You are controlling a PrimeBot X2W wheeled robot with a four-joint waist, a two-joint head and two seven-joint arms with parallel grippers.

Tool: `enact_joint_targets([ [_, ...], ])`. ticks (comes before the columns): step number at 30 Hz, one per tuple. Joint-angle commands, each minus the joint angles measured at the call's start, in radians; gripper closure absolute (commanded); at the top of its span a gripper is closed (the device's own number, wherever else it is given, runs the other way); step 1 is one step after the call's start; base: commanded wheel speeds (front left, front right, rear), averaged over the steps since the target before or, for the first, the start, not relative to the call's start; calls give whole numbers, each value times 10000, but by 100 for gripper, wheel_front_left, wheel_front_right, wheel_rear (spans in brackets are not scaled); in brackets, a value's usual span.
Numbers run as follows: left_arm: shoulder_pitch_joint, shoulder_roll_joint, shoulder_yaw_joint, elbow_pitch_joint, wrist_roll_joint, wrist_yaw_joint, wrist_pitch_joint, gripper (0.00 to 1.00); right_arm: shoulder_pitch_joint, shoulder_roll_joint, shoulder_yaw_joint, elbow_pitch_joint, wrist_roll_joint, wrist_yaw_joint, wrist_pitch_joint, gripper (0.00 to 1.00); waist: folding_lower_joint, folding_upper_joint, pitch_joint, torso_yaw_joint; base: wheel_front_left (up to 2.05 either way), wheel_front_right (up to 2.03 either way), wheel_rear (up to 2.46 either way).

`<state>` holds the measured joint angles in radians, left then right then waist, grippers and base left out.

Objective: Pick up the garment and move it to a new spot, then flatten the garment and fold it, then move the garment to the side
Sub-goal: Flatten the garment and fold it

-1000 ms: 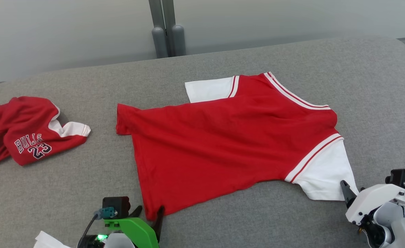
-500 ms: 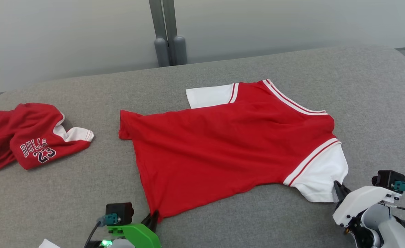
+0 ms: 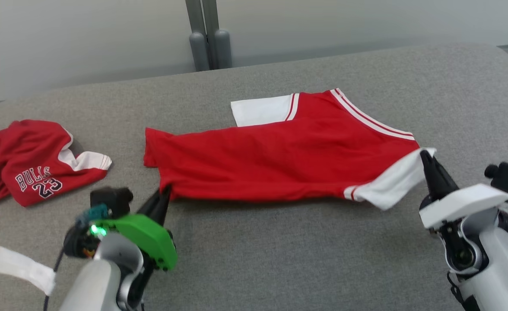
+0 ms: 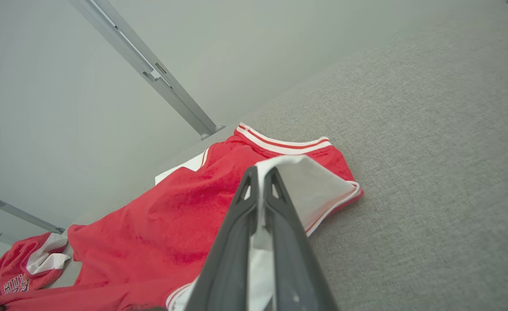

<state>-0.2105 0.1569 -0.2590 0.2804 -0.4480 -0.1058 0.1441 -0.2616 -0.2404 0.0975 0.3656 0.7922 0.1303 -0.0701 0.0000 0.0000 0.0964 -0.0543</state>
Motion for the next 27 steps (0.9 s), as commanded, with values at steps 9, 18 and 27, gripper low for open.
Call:
enact_joint_targets([
  [9,-5058,1341,177,315,32,-218,610,100,-4139,-445,1359,-274,797,7,-564,100,0,0,2866,-194,0,0,0],
  [18,-10017,2349,-624,2451,-499,-252,586,100,-9112,-847,2394,654,1966,8,-805,100,0,0,4481,-437,0,0,0],
  [27,-13512,2357,-1318,4525,-1378,-256,-140,100,-12807,-1423,2900,1798,2261,8,-1447,100,0,0,5033,-377,0,0,0],
])
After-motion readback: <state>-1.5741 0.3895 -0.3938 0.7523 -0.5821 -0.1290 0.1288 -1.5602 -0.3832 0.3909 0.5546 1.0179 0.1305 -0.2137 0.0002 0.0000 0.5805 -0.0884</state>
